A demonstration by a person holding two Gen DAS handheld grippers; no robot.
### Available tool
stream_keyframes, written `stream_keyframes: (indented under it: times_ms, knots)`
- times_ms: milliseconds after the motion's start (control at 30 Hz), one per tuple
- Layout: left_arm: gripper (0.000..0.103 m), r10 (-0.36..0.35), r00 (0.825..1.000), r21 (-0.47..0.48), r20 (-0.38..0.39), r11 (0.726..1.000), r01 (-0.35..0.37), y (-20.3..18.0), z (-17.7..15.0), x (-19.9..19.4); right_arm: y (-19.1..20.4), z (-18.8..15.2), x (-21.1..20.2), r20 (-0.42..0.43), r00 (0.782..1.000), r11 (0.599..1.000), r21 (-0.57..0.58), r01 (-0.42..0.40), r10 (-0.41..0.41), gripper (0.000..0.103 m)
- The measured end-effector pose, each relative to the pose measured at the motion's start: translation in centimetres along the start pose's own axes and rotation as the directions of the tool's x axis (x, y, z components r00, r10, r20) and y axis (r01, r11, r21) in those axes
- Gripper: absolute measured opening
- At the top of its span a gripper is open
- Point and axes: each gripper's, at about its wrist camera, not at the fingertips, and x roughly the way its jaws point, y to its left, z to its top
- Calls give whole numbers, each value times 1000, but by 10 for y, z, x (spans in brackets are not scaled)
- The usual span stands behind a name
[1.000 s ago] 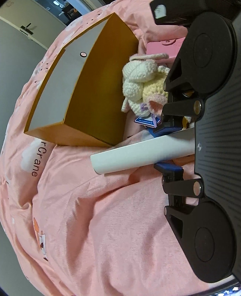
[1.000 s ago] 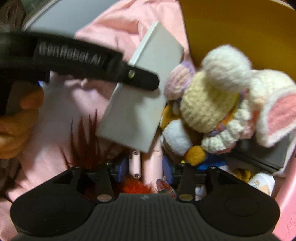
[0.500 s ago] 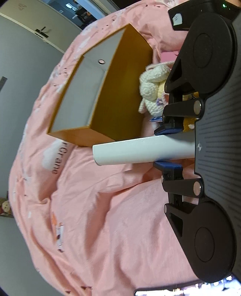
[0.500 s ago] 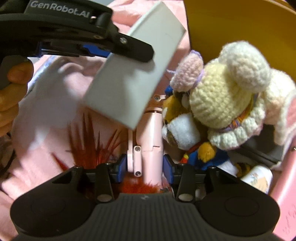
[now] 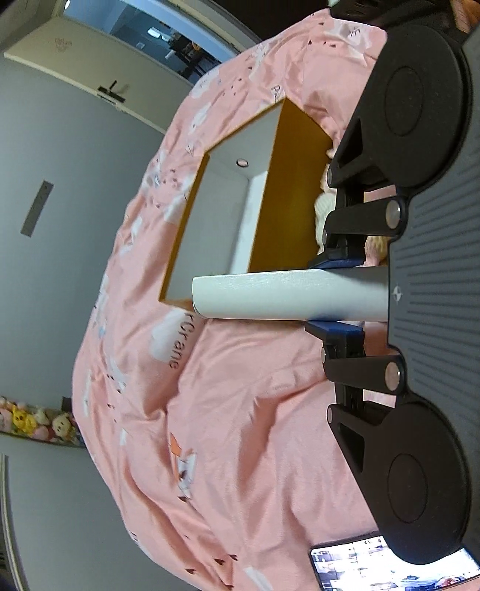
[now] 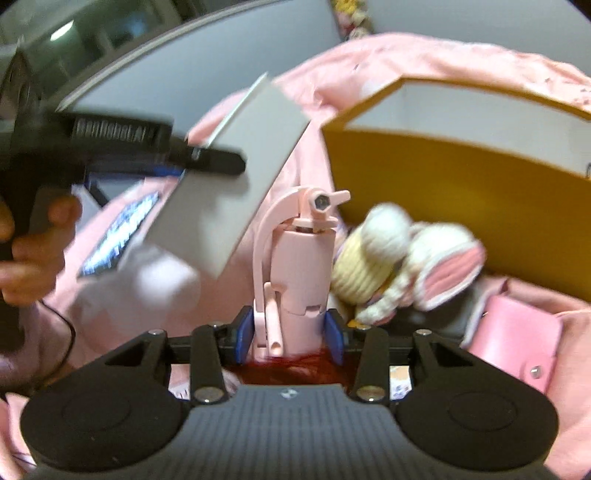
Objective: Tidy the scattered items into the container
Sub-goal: 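Grasp the pink fire-extinguisher toy with the right tool and lift it, then carry the white box and pink toy over the orange box with both tools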
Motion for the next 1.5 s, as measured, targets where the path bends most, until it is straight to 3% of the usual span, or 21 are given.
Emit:
stream_keyframes:
  times_ms: [267, 500, 767, 1000, 1167, 1333, 1400, 1500]
  knots:
    - [32, -35, 998, 70, 52, 997, 31, -22, 7, -10, -11, 22, -10, 128, 991, 998, 62, 21, -29, 44]
    - [32, -65, 995, 136, 78, 989, 54, -41, 28, -6, -40, 48, -37, 195, 981, 985, 169, -22, -12, 44]
    - [32, -104, 991, 194, 82, 977, 86, -53, 70, 26, -73, 99, -54, 253, 967, 972, 233, -27, -34, 44]
    - [32, -80, 996, 260, 46, 963, 66, -65, 111, 79, -116, 146, -53, 299, 951, 961, 277, -6, -80, 44]
    - [32, -34, 999, 322, -37, 946, 44, -72, 132, 131, -150, 175, -34, 283, 951, 951, 307, 30, -122, 44]
    - [32, 85, 987, 414, -139, 910, -20, -80, 125, 186, -182, 179, 4, 185, 974, 937, 345, 61, -131, 44]
    - [32, 138, 978, 465, -156, 884, -50, -84, 117, 202, -192, 174, 15, 152, 980, 931, 359, 64, -126, 44]
    - [32, 229, 958, 566, -171, 819, -95, -96, 101, 221, -200, 165, 25, 120, 985, 928, 366, 70, -122, 44]
